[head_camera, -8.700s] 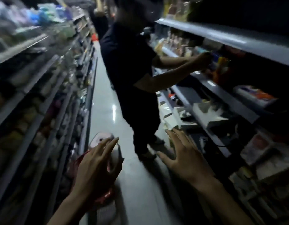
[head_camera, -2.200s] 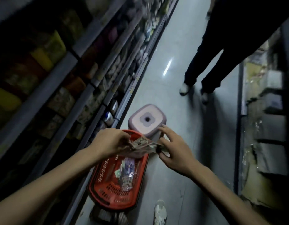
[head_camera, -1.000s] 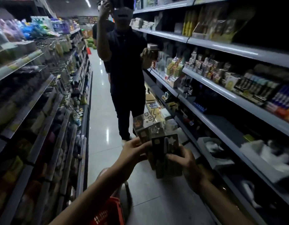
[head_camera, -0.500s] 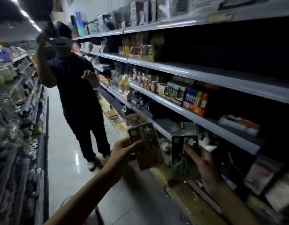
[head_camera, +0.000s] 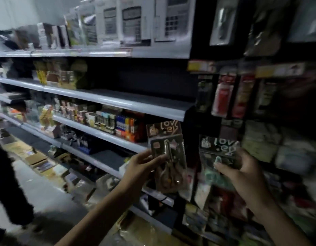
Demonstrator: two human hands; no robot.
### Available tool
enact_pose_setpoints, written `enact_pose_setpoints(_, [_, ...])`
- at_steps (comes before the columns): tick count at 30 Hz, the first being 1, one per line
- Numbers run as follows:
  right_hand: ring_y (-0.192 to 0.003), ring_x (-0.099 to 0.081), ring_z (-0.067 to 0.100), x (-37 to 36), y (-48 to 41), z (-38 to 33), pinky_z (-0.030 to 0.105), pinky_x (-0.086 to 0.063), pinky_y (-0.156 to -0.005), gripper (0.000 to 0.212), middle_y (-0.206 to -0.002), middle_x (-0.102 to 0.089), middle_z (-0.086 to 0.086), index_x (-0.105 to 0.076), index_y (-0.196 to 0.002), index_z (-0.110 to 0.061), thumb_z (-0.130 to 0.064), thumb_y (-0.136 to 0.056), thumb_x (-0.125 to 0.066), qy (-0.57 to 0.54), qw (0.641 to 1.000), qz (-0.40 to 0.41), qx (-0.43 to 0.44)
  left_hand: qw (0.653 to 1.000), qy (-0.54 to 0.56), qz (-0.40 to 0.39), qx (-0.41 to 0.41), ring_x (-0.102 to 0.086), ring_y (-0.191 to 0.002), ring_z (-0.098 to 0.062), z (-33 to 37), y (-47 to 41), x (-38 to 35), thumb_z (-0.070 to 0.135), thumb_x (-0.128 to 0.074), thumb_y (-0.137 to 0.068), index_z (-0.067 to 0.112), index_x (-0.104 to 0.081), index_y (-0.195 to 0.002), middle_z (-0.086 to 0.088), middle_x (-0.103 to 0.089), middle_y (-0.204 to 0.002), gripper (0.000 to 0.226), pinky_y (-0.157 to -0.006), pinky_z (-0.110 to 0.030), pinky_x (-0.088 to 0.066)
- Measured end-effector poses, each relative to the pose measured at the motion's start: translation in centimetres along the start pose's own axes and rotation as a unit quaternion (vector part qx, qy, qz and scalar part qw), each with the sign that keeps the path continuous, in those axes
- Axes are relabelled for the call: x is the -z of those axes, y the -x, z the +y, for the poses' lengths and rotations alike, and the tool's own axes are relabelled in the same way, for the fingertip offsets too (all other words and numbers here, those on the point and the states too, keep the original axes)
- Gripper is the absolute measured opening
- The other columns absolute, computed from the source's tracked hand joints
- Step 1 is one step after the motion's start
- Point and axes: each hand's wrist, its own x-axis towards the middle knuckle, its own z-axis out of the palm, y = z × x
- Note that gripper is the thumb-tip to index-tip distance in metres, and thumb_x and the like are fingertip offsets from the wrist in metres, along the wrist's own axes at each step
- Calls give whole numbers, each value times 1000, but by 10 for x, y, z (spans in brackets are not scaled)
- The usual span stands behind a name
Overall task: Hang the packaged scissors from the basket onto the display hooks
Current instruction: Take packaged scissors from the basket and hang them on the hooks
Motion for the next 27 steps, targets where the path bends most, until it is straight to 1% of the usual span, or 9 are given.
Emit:
enact_pose_setpoints(6, [-123,-58,10,48,-2,-30,31,-49,-99,46,-128,-65,-11,-59,-129,-26,-7,-89,-74,28,991,127,14,996,16,-86,-25,-72,-97,-41,26,-36,-55,24,-78,-81,7,-75,-107,-20,-75,-106,31,-84,-53,-57])
enact_pose_setpoints(8, [-100,-65,8,61,-2,-48,19,-51,-76,36,-98,-71,-12,-63,-107,-23,5,-85,-69,13,986,163,22,992,21,-119,-38,-71,-95,-43,36,-46,-69,25,-78,-83,5,-74,-106,-25,-73,-107,31,-86,-55,-56])
enact_pose_setpoints(11, [-73,-54,34,74,3,-70,38,-39,-58,20,-88,-58,19,-56,-89,-20,0,-87,-60,44,975,213,47,984,36,-167,-44,-69,-86,-35,47,-61,-89,22,-78,-85,0,-71,-107,-31,-70,-107,31,-78,-46,-57])
enact_pose_setpoints(14, [-67,-37,26,82,9,-84,41,-24,-61,11,-82,-42,23,-48,-88,-14,-8,-88,-57,80,967,241,38,973,50,-218,-50,-72,-84,-35,57,-71,-108,20,-74,-90,4,-73,-106,-24,-74,-104,23,-74,-44,-61])
enact_pose_setpoints(17, [-64,-34,22,86,11,-99,39,-23,-61,22,-73,-36,4,-42,-82,-14,-33,-78,-52,99,959,263,28,967,49,-244,-57,-72,-90,-40,64,-78,-127,23,-73,-91,5,-73,-105,-25,-73,-106,23,-77,-48,-62])
enact_pose_setpoints(19, [-69,-49,30,93,9,-100,46,-37,-62,43,-77,-48,16,-50,-84,-9,-52,-84,-53,93,958,269,35,967,48,-244,-61,-71,-96,-44,69,-83,-140,25,-75,-89,4,-73,-104,-27,-71,-109,26,-81,-53,-61])
enact_pose_setpoints(22, [-90,-59,39,103,3,-101,54,-43,-99,71,-93,-58,23,-58,-92,2,-69,-93,-54,102,963,249,31,964,46,-250,-71,-67,-104,-52,80,-88,-161,28,-77,-87,4,-73,-107,-28,-71,-111,31,-88,-64,-56])
enact_pose_setpoints(24, [-60,-47,32,113,-5,-108,41,-30,-64,71,-66,-33,18,-37,-70,-2,-67,-88,-61,104,970,215,40,963,38,-252,-90,-64,-106,-54,90,-91,-176,32,-79,-84,2,-72,-108,-28,-70,-110,38,-90,-67,-54])
enact_pose_setpoints(27, [-59,-37,24,136,-20,-119,30,-38,-64,60,-67,-30,18,-37,-71,-4,-51,-89,-69,92,983,153,32,962,41,-243,-119,-61,-106,-57,104,-97,-198,32,-80,-81,-1,-71,-108,-31,-69,-109,44,-89,-66,-52])
